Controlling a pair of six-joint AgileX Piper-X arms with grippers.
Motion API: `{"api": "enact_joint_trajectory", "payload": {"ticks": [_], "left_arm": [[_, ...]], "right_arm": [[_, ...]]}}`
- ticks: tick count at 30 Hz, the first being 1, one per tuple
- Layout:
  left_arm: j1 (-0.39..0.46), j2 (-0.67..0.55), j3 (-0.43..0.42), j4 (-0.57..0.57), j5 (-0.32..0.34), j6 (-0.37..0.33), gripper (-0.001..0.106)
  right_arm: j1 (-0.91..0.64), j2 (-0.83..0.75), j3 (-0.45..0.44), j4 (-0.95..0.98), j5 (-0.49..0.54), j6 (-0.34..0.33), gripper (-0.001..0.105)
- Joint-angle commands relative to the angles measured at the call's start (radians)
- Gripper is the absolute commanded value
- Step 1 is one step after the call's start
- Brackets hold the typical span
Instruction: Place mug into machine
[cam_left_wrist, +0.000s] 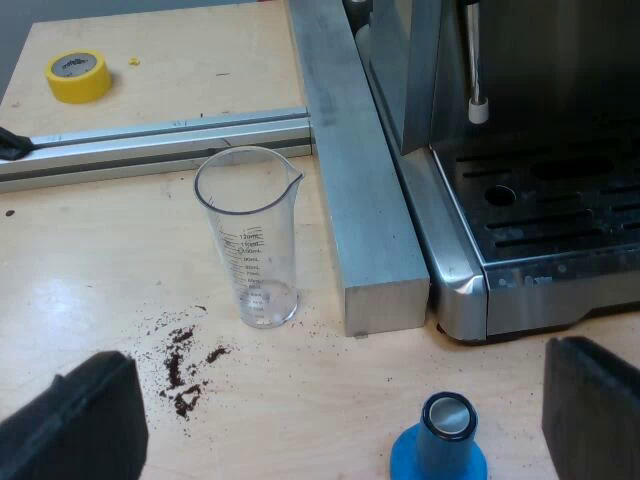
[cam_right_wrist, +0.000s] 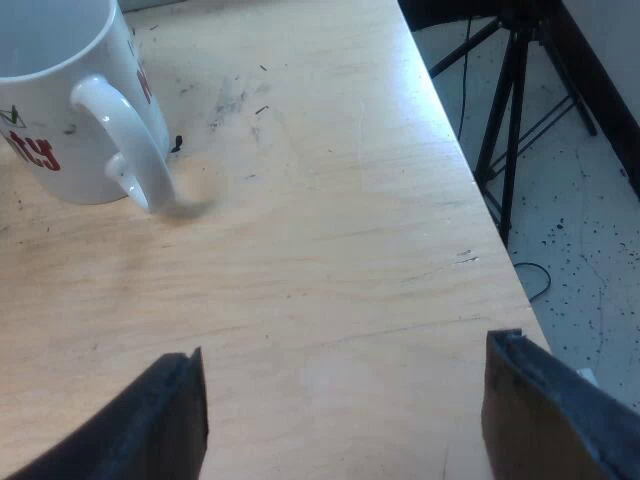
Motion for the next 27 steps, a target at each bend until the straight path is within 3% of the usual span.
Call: {"api": "enact_joint_trajectory", "payload": {"ticks": [1,12,15,22,26,27], "left_arm": [[-0.004,-0.138,-0.002,-0.012,-0.008,0.001,0.081],[-0.004,-0.138,-0.002,-0.012,0.016,0.001,0.081],[-0.009,-0.125,-0.015,-0.012,0.093,0.001,0.081],[-0.106,-0.049,-0.059,-0.035,0.275,0.001,0.081],[-0.192,-0.016,-0.059,-0.115,0.457,0.001,0.081],[-0.203,-0.013,-0.059,-0.121,0.471,0.001,0.081]], "right_arm": [[-0.004,-0.045,-0.005,0.0,0.006,-0.002,0.061],[-0.004,-0.045,-0.005,-0.01,0.006,-0.007,0.061],[-0.004,-0.039,-0.012,-0.017,0.006,-0.078,0.061],[0.062,0.051,-0.058,-0.017,0.004,-0.114,0.061],[0.111,0.12,-0.093,-0.019,0.028,-0.123,0.061],[0.118,0.129,-0.097,-0.022,0.028,-0.127,0.061]]}}
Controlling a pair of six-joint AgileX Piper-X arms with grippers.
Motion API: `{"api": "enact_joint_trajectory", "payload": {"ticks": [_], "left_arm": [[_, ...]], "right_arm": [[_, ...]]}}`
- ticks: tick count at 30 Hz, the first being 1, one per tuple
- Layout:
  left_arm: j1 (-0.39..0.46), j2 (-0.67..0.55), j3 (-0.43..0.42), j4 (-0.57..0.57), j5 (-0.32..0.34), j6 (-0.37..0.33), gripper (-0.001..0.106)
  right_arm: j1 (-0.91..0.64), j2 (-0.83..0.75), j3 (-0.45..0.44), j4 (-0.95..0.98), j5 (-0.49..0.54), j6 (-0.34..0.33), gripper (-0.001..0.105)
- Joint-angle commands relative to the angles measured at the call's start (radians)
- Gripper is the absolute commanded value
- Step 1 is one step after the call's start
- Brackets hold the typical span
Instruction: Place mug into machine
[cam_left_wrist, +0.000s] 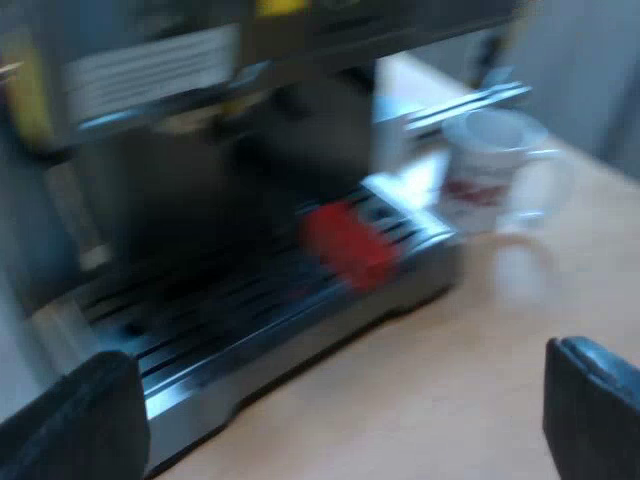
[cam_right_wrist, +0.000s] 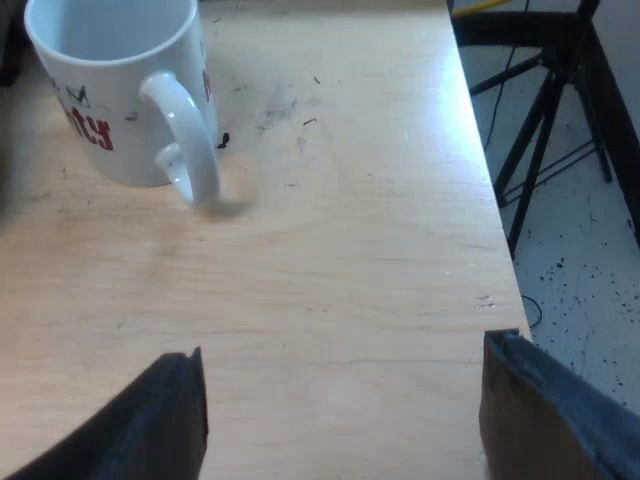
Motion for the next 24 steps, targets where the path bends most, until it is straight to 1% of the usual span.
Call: {"api": "enact_joint_trajectory", "payload": {"ticks": [1,2,4,8,10,13,17,20,21,23,24], "left_arm": [[-0.051,-0.003,-0.005,-0.053,0.104,0.004,0.081],[-0.068,0.007,-0.001,-0.061,0.117,0.004,0.081],[-0.095,0.019,0.008,-0.071,0.121,0.004,0.081],[-0.148,0.039,0.049,-0.111,0.121,0.028,0.081],[-0.168,0.039,0.077,-0.138,0.121,0.028,0.081],[-0.186,0.039,0.127,-0.191,0.123,0.03,0.081],[-0.186,0.039,0.2,-0.279,0.123,0.03,0.081],[-0.186,0.041,0.276,-0.35,0.123,0.03,0.081],[-0.186,0.041,0.284,-0.352,0.123,0.03,0.081],[-0.186,0.041,0.32,-0.362,0.123,0.03,0.081],[-0.186,0.041,0.323,-0.372,0.123,0.03,0.081]], "right_arm": [[0.025,0.035,-0.026,-0.018,0.006,-0.032,0.061],[0.038,0.054,-0.031,-0.025,0.006,-0.035,0.061],[0.059,0.084,-0.033,-0.037,0.006,-0.035,0.061],[0.095,0.146,-0.033,-0.052,0.006,-0.035,0.07],[0.104,0.173,-0.033,-0.06,0.006,-0.035,0.072],[0.107,0.206,-0.033,-0.105,0.006,-0.033,0.071],[0.107,0.223,-0.013,-0.201,-0.011,-0.026,0.071],[0.107,0.225,0.049,-0.315,-0.01,-0.011,0.071],[0.107,0.225,0.064,-0.337,-0.01,-0.01,0.071],[0.107,0.225,0.126,-0.422,-0.01,-0.01,0.071],[0.107,0.227,0.137,-0.438,-0.01,-0.01,0.071]]}}
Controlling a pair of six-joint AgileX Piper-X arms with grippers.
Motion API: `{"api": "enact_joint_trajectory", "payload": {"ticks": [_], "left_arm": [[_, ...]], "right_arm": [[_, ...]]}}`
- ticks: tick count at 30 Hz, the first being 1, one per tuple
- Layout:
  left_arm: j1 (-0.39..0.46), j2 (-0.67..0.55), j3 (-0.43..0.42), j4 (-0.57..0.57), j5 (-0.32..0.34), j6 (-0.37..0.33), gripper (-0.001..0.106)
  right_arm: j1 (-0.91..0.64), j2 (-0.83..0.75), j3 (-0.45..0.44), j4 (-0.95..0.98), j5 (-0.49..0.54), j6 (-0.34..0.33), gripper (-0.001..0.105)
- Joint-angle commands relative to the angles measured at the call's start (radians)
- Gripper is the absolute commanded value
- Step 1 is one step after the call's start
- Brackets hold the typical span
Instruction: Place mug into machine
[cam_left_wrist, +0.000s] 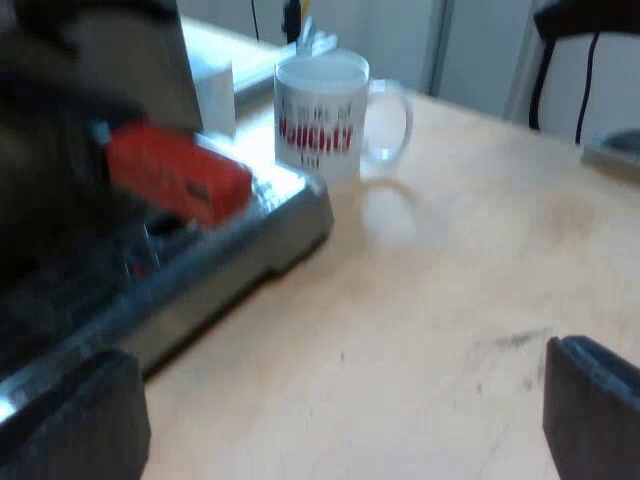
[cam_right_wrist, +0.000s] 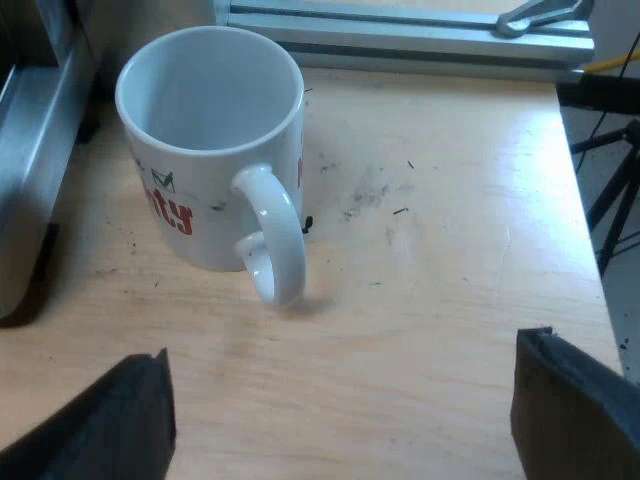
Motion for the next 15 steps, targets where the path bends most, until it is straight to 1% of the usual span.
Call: {"api": "enact_joint_trajectory", "payload": {"ticks": [1,8,11,15], "left_arm": [[-0.003,0.003,0.011,-0.048,0.008,0.003,0.081],[-0.003,0.003,0.011,-0.048,0.008,-0.002,0.081],[-0.003,0.003,0.011,-0.048,0.008,-0.002,0.081],[-0.003,0.003,0.011,-0.048,0.008,-0.002,0.081]], "right_arm": [[0.002,0.001,0.06,-0.11,-0.007,0.001,0.071],[0.002,0.03,0.264,-0.436,-0.007,0.001,0.071],[0.002,0.08,0.316,-0.522,-0.007,0.001,0.071],[0.002,0.19,0.334,-0.651,-0.022,0.001,0.071]]}}
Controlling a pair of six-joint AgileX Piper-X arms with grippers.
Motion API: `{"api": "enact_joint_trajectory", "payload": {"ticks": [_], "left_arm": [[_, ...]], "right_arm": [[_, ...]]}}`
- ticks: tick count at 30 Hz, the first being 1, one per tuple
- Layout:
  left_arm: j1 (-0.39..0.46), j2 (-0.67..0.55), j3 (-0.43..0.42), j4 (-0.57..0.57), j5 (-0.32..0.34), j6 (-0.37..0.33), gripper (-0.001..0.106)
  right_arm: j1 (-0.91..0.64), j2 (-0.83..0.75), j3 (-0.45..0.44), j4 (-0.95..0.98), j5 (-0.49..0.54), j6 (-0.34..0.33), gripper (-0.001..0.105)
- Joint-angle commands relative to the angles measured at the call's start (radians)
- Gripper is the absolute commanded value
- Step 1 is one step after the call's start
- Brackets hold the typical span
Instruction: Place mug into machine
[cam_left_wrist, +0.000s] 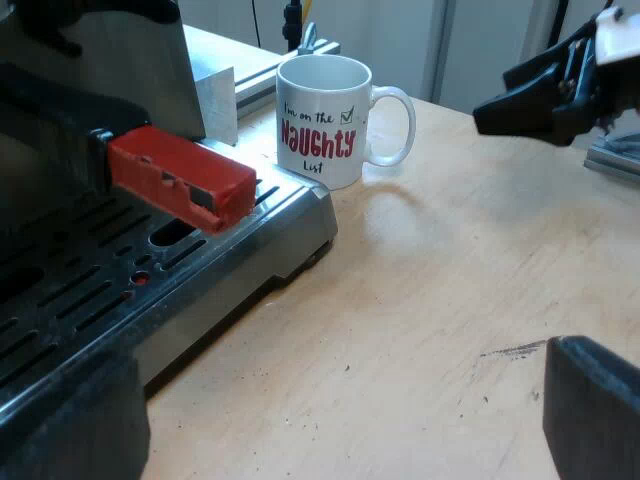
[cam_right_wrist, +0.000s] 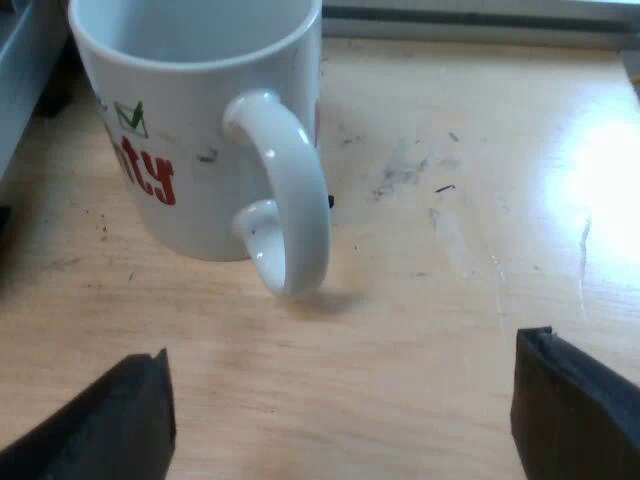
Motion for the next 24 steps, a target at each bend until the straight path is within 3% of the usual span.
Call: {"api": "enact_joint_trajectory", "payload": {"ticks": [1,5,14,24], "left_arm": [[-0.003,0.003,-0.005,-0.013,0.008,-0.002,0.081],[-0.003,0.003,-0.005,-0.013,0.005,-0.002,0.081],[-0.003,0.003,-0.005,-0.013,0.004,-0.002,0.081],[-0.003,0.003,-0.005,-0.013,0.004,-0.002,0.081]], "right_arm": [[0.002,0.087,-0.001,-0.132,-0.011,-0.001,0.071],[0.002,0.273,-0.001,-0.306,-0.011,0.031,0.071],[0.002,0.643,-0.037,-0.634,-0.015,0.033,0.071],[0.002,0.894,-0.162,-0.703,-0.042,0.028,0.071]]}}
